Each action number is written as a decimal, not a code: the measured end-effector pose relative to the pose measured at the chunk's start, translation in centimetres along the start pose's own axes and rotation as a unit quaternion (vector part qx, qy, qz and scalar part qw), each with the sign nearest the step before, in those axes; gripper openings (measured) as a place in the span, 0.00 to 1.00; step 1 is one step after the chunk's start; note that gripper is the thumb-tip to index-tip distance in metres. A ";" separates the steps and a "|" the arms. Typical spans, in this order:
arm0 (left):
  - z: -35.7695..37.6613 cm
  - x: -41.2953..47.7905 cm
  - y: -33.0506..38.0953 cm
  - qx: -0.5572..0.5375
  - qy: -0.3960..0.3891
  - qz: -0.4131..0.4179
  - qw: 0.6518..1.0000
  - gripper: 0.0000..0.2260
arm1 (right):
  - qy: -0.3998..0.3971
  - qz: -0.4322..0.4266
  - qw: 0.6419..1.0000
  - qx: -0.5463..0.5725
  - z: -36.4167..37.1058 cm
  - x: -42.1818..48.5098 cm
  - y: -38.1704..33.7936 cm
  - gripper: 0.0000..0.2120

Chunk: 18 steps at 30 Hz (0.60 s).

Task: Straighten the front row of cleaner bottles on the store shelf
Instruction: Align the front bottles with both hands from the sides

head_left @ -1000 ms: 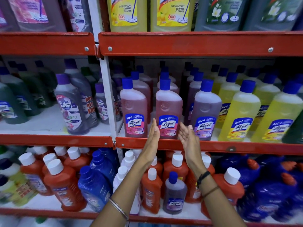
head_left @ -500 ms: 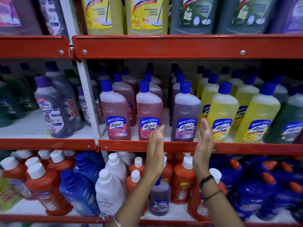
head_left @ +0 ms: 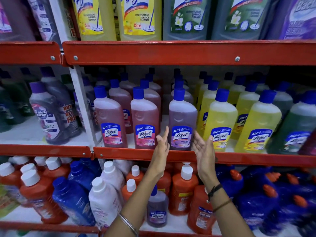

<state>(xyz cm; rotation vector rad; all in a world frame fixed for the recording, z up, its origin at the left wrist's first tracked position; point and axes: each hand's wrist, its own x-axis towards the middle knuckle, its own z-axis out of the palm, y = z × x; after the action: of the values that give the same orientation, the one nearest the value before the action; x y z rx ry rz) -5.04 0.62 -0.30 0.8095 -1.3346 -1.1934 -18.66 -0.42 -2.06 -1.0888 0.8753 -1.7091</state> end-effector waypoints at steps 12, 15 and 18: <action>3.2 -1.1 -1.9 0.029 0.190 0.135 0.972 0.29 | 0.069 -0.140 0.987 -0.036 -2.1 -1.5 -1.4 0.35; 6.2 -1.7 -1.5 0.041 0.165 0.187 0.968 0.22 | 0.138 -0.213 0.965 -0.072 -4.5 -1.5 -2.5 0.28; 8.5 -0.9 -1.1 0.035 0.047 0.112 0.992 0.26 | 0.131 -0.192 0.968 -0.097 -6.4 -0.1 -3.2 0.30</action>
<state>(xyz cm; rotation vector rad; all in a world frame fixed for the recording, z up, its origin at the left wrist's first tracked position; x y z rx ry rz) -13.39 2.81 -0.51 0.7356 -1.3571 -0.9262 -25.60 1.39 -1.61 -1.2414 1.0661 -2.1612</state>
